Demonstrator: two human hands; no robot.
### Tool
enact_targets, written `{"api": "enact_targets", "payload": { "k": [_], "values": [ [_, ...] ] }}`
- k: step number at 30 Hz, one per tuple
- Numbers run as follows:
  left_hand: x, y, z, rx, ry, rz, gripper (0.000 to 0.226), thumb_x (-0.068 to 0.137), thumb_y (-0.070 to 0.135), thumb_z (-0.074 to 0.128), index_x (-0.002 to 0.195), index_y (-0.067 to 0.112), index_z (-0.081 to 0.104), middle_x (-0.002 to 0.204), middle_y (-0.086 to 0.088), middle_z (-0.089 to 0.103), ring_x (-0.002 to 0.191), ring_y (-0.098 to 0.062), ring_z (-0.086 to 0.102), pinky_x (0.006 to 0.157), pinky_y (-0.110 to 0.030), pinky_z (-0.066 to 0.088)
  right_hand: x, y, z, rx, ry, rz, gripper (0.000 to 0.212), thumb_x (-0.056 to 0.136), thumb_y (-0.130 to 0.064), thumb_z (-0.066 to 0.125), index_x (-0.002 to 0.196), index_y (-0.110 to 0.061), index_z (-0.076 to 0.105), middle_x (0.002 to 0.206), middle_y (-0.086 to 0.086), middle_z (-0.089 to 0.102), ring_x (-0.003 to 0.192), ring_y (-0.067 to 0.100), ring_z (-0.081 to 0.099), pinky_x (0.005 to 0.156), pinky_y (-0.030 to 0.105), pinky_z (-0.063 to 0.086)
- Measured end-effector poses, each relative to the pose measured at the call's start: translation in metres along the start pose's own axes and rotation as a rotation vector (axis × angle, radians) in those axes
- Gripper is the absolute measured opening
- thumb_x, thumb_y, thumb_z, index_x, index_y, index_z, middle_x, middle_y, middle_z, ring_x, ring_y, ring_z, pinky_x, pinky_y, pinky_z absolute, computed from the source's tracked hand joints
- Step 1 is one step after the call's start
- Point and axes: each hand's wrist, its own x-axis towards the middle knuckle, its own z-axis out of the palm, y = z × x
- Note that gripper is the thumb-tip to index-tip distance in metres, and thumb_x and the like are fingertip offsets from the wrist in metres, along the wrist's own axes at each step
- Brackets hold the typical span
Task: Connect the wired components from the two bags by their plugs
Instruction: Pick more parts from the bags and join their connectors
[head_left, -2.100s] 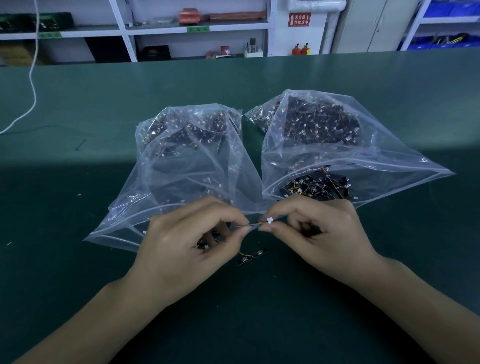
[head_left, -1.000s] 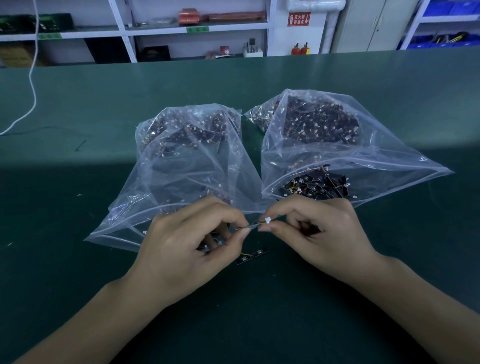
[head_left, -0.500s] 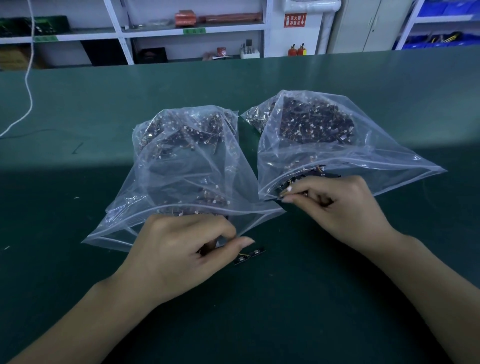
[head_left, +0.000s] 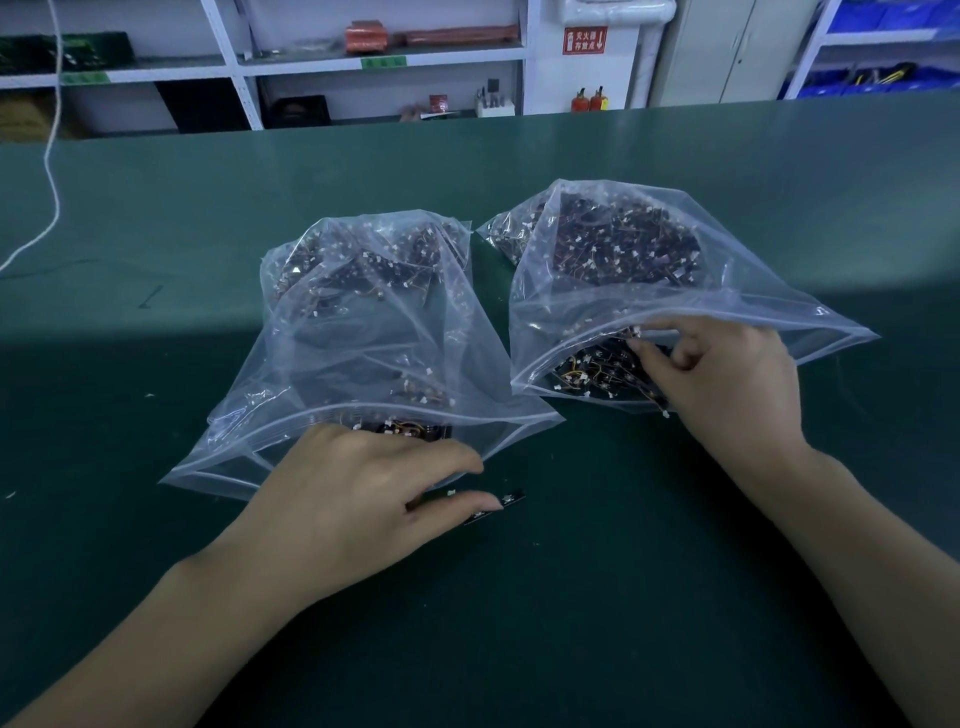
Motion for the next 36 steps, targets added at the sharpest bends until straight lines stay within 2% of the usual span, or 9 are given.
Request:
{"api": "enact_targets", "payload": {
  "k": [3, 6, 10, 13, 17, 20, 24, 33, 36],
  "values": [
    [0.000, -0.001, -0.003, -0.005, -0.076, -0.004, 0.034, 0.092, 0.063, 0.066, 0.092, 0.034, 0.082, 0.060, 0.019, 0.059, 0.052, 0.000, 0.055, 0.048, -0.019, 0.044, -0.001, -0.005, 0.001, -0.035, -0.030, 0.019, 0.006, 0.098, -0.025, 0.073, 0.095, -0.023, 0.079, 0.047, 0.000, 0.049, 0.047, 0.021, 0.051, 0.059, 0.030, 0.048],
    [0.000, -0.001, -0.002, -0.004, -0.129, -0.001, 0.036, 0.092, 0.067, 0.061, 0.091, 0.038, 0.082, 0.058, 0.019, 0.057, 0.052, 0.000, 0.054, 0.045, -0.021, 0.045, -0.003, -0.009, 0.003, -0.039, -0.034, 0.018, 0.021, 0.094, -0.009, 0.066, 0.076, -0.020, 0.061, 0.046, 0.000, 0.044, 0.046, 0.022, 0.043, 0.059, 0.035, 0.052],
    [-0.002, -0.002, 0.001, -0.012, -0.150, -0.015, 0.033, 0.096, 0.062, 0.060, 0.090, 0.038, 0.082, 0.065, 0.019, 0.066, 0.057, -0.001, 0.062, 0.046, -0.030, 0.053, -0.008, -0.022, 0.002, 0.051, -0.007, -0.033, 0.023, 0.092, -0.008, 0.063, 0.104, -0.023, 0.075, 0.046, -0.005, 0.042, 0.045, 0.012, 0.041, 0.057, 0.029, 0.043],
    [-0.003, -0.003, 0.001, -0.022, -0.154, -0.031, 0.030, 0.099, 0.057, 0.061, 0.085, 0.038, 0.080, 0.069, 0.020, 0.068, 0.061, 0.001, 0.063, 0.048, -0.030, 0.053, -0.012, -0.031, 0.001, 0.150, 0.012, -0.108, 0.024, 0.094, -0.007, 0.066, 0.104, -0.025, 0.079, 0.047, -0.008, 0.041, 0.045, 0.010, 0.041, 0.057, 0.027, 0.041],
    [0.000, 0.001, 0.003, -0.069, -0.046, -0.034, 0.025, 0.100, 0.049, 0.067, 0.085, 0.034, 0.079, 0.067, 0.024, 0.059, 0.060, 0.005, 0.049, 0.049, -0.020, 0.046, -0.018, -0.042, -0.001, 0.363, 0.018, -0.255, 0.017, 0.095, -0.010, 0.062, 0.098, -0.012, 0.079, 0.050, -0.009, 0.046, 0.045, 0.011, 0.043, 0.052, 0.026, 0.042],
    [0.002, 0.004, 0.006, -0.081, 0.092, -0.066, 0.026, 0.103, 0.044, 0.067, 0.087, 0.027, 0.078, 0.066, 0.025, 0.046, 0.058, 0.003, 0.043, 0.048, -0.022, 0.046, -0.024, -0.053, -0.007, 0.485, -0.061, -0.395, 0.018, 0.096, -0.015, 0.061, 0.106, -0.008, 0.075, 0.056, -0.010, 0.054, 0.047, 0.001, 0.042, 0.056, 0.009, 0.033],
    [0.000, 0.004, 0.007, -0.108, 0.153, -0.118, 0.027, 0.110, 0.041, 0.054, 0.096, 0.024, 0.070, 0.062, 0.015, 0.057, 0.053, -0.005, 0.051, 0.045, -0.032, 0.047, -0.035, -0.065, -0.005, 0.543, -0.204, -0.519, 0.026, 0.096, -0.024, 0.071, 0.119, -0.012, 0.075, 0.064, -0.017, 0.054, 0.053, -0.009, 0.042, 0.060, 0.006, 0.036],
    [0.000, 0.005, 0.008, -0.141, 0.182, -0.112, 0.043, 0.114, 0.040, 0.048, 0.092, 0.015, 0.074, 0.063, 0.017, 0.056, 0.052, -0.003, 0.051, 0.044, -0.032, 0.047, -0.035, -0.067, 0.006, 0.483, -0.204, -0.483, 0.014, 0.096, -0.028, 0.079, 0.103, -0.015, 0.081, 0.060, -0.012, 0.041, 0.053, -0.004, 0.033, 0.060, 0.009, 0.031],
    [0.000, 0.006, 0.006, -0.151, 0.179, -0.117, 0.036, 0.114, 0.042, 0.045, 0.100, 0.020, 0.071, 0.062, 0.015, 0.057, 0.052, -0.004, 0.054, 0.045, -0.033, 0.049, -0.035, -0.069, 0.007, 0.484, -0.208, -0.472, 0.015, 0.098, -0.029, 0.076, 0.100, -0.014, 0.080, 0.059, -0.010, 0.039, 0.053, -0.001, 0.033, 0.058, 0.013, 0.032]
  ]
}}
